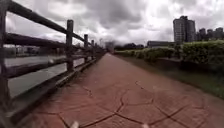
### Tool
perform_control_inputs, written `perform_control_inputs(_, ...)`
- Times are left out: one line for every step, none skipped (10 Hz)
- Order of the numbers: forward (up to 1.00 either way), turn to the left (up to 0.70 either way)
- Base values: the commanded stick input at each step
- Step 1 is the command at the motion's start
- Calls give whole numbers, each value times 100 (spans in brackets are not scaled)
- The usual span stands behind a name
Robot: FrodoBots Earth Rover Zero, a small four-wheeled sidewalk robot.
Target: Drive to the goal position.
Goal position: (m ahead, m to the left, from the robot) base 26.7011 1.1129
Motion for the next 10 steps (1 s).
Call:
perform_control_inputs(70,0)
perform_control_inputs(70,0)
perform_control_inputs(70,0)
perform_control_inputs(70,0)
perform_control_inputs(70,0)
perform_control_inputs(70,0)
perform_control_inputs(70,0)
perform_control_inputs(70,0)
perform_control_inputs(70,0)
perform_control_inputs(70,0)
